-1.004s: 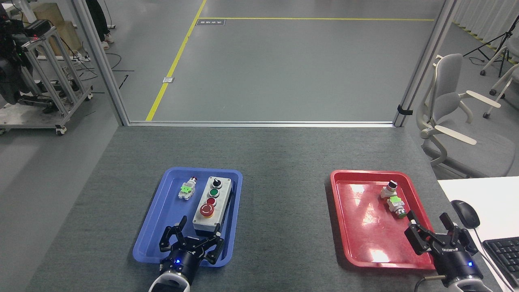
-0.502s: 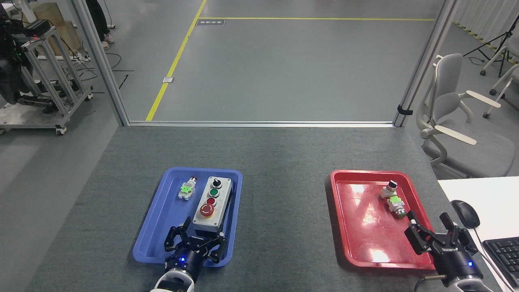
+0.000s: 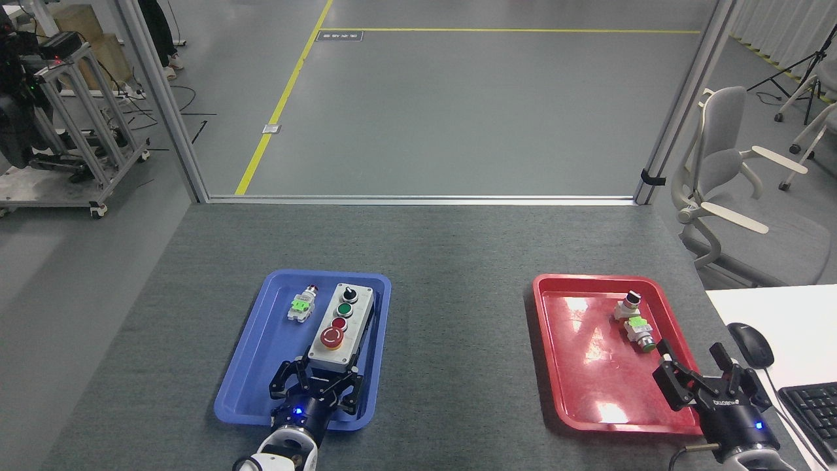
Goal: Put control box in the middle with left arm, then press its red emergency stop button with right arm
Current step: 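Drag the control box off the blue tray toward the table middle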
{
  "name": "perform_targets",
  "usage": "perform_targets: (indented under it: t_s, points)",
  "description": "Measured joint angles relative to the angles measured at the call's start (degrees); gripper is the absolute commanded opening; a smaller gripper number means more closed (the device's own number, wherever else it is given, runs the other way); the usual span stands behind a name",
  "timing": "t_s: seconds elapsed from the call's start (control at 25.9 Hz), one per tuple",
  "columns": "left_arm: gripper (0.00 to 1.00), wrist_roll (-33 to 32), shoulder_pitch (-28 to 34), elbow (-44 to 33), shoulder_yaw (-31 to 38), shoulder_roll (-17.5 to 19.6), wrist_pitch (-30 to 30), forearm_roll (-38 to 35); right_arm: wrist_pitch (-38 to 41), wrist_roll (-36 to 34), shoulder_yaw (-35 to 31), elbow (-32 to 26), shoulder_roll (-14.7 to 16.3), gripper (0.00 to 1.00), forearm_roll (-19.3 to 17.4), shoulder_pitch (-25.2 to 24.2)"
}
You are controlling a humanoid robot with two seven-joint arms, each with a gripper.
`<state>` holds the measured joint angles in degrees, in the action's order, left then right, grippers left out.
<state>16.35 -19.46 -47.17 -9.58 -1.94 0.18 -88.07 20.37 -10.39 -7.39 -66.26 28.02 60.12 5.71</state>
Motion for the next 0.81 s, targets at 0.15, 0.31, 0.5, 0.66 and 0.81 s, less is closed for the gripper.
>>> perform_targets:
  t_s: [0.15,0.31,0.5,0.66,0.81]
  points:
    - [0.15,0.2,0.3,-0.6,-0.1,-0.2,0.2,0.6,0.0,-0.1,0.0,0.0,0.0,1.00,0.0,0.0]
    - [0.05,0.6,1.6,-4.0,-0.5,-0.3,-0.2,0.7,0.0,0.0,0.0,0.0,-0.1,1.00,0.0,0.0]
    - [0.00,0.8,3.0,-8.2,-1.2,-1.5,-1.0,0.9,0.0,0.1,0.0,0.0,0.0,1.00,0.0,-0.1]
    - [0.00,0.8,3.3,-10.3,-2.1,-4.0,-1.1,0.9,0.2,0.1,0.0,0.0,0.0,1.00,0.0,-0.1]
    - [0.00,-1.1,1.9,-10.7,-8.4,-5.7,2.1,2.5,0.2,0.2,0.0,0.0,0.0,1.00,0.0,-0.1]
